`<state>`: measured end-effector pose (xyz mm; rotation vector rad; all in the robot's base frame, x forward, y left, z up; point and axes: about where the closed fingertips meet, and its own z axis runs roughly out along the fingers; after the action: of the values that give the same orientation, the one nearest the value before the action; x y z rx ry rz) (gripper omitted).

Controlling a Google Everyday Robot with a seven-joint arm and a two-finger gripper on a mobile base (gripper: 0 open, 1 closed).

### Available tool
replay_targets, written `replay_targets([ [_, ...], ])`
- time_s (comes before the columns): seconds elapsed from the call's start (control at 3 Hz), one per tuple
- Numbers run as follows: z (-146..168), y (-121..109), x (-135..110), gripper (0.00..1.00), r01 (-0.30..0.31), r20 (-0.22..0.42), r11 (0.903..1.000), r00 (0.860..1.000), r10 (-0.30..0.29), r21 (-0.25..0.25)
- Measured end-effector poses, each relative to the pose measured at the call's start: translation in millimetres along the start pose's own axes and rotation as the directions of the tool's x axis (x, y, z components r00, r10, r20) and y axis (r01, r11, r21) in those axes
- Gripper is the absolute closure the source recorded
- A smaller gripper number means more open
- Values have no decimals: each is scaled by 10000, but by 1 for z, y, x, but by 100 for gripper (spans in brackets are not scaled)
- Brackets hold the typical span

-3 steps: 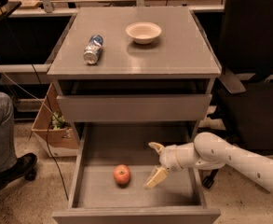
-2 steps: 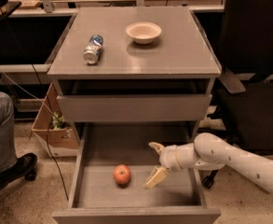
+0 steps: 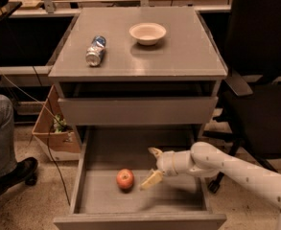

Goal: Pick apple from middle drawer and place on counter

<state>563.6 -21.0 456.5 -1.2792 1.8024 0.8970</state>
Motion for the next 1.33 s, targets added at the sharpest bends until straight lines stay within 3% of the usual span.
replay_targets([
  [0.33, 29, -6, 8, 0, -284, 179, 9995, 9994, 287, -147],
  [1.33, 86, 13, 43, 0, -777, 251, 9965, 9966, 785, -314],
])
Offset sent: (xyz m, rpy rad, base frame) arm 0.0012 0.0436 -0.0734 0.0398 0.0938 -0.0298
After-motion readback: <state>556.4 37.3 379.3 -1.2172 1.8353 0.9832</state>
